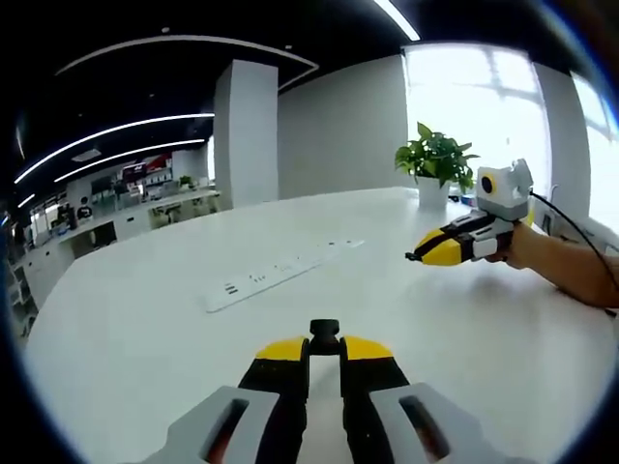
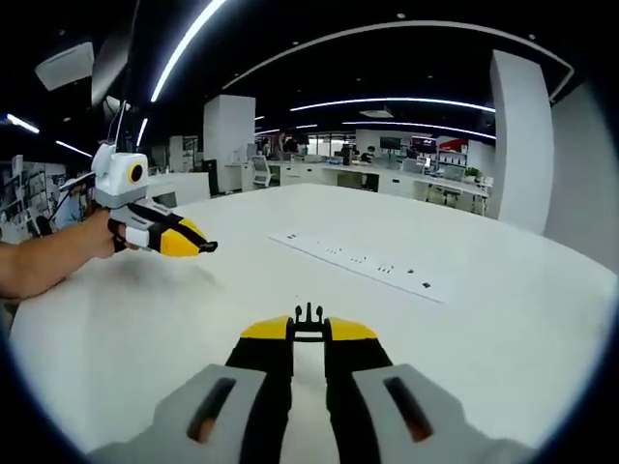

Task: Snap the two parts of the plastic buckle together until the buckle closes and remains connected.

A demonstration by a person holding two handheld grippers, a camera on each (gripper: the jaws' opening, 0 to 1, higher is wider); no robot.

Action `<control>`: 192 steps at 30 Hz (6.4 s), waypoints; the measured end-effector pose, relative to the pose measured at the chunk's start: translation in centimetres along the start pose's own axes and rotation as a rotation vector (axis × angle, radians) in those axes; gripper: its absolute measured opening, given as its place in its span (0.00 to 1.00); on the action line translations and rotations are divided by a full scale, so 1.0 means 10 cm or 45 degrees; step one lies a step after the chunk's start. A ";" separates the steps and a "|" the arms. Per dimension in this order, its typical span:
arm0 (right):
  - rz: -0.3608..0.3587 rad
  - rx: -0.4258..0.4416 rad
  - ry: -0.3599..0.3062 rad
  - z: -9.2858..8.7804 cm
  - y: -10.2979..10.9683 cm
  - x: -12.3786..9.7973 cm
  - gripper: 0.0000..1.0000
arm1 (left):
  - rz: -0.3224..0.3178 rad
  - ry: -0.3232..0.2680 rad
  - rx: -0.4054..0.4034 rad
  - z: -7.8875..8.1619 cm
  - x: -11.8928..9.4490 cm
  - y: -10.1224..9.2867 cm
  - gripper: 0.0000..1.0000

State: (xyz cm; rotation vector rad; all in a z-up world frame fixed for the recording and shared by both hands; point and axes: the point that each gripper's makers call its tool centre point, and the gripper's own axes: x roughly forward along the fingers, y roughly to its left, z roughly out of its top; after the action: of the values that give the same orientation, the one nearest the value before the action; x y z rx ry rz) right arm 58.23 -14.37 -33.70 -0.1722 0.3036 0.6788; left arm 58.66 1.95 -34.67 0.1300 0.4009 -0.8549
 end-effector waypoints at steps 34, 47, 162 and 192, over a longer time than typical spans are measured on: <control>0.076 -0.046 0.009 -0.05 0.32 -0.09 0.10 | -0.158 0.028 0.047 -0.10 -0.09 -0.42 0.09; 0.107 -0.037 0.029 -0.12 0.44 -0.15 0.10 | -0.180 0.020 0.103 -0.09 -0.11 -0.59 0.09; 0.250 -0.067 0.054 -0.27 1.24 -0.68 0.10 | -0.298 0.111 0.141 -0.51 -0.65 -1.32 0.10; 0.294 -0.084 0.076 -0.38 1.39 -0.82 0.10 | -0.359 0.150 0.131 -0.60 -0.79 -1.38 0.10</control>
State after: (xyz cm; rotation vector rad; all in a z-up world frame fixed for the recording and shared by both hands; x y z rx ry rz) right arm 42.48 -9.49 -35.41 -0.2231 0.3615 0.9139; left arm 41.89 0.12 -36.43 0.2235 0.4934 -1.1496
